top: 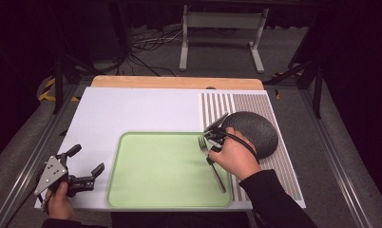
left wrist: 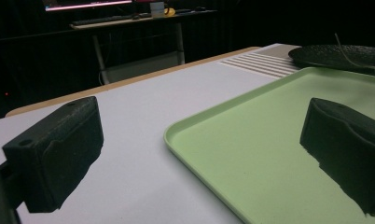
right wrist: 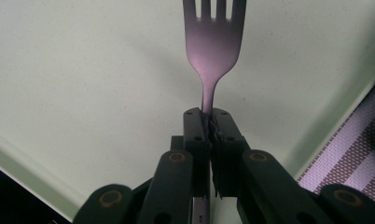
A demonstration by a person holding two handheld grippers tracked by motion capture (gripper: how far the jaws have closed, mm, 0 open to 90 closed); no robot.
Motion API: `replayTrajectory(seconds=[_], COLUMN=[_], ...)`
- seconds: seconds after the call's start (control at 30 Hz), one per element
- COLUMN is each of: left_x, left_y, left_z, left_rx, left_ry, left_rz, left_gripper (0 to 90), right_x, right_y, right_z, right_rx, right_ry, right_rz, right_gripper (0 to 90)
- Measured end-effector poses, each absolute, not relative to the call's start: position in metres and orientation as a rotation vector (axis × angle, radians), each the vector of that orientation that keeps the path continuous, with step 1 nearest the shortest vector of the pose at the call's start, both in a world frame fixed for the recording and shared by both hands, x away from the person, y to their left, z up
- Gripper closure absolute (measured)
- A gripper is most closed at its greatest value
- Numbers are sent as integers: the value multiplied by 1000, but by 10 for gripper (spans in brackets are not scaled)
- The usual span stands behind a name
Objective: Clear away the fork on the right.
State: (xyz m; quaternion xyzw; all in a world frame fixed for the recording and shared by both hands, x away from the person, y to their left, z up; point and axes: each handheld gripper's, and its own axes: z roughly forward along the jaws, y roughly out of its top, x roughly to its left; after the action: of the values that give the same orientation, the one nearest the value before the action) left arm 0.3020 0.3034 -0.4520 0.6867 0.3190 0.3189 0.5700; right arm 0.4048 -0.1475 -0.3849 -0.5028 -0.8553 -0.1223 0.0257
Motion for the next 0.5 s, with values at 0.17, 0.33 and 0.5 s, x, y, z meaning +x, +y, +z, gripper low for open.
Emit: replayTrajectory(seconds=[0.17, 0.33, 0.5], left_x=[302, 302, 302], left_y=[303, 303, 304], left_z=[-452, -452, -452], left_rx=[1614, 1612, 1613], left_ry=[748, 748, 748], left_rz=[747, 748, 746], left_gripper=[1, 1, 1], right_x=[409, 411, 412], right_y=[-150, -151, -149], right_z=[-390, -397, -402], right_rx=[-1570, -1604, -1622], right_ry=[-2617, -2593, -2587], right_rz=[-366, -358, -349], right_gripper=[856, 854, 854])
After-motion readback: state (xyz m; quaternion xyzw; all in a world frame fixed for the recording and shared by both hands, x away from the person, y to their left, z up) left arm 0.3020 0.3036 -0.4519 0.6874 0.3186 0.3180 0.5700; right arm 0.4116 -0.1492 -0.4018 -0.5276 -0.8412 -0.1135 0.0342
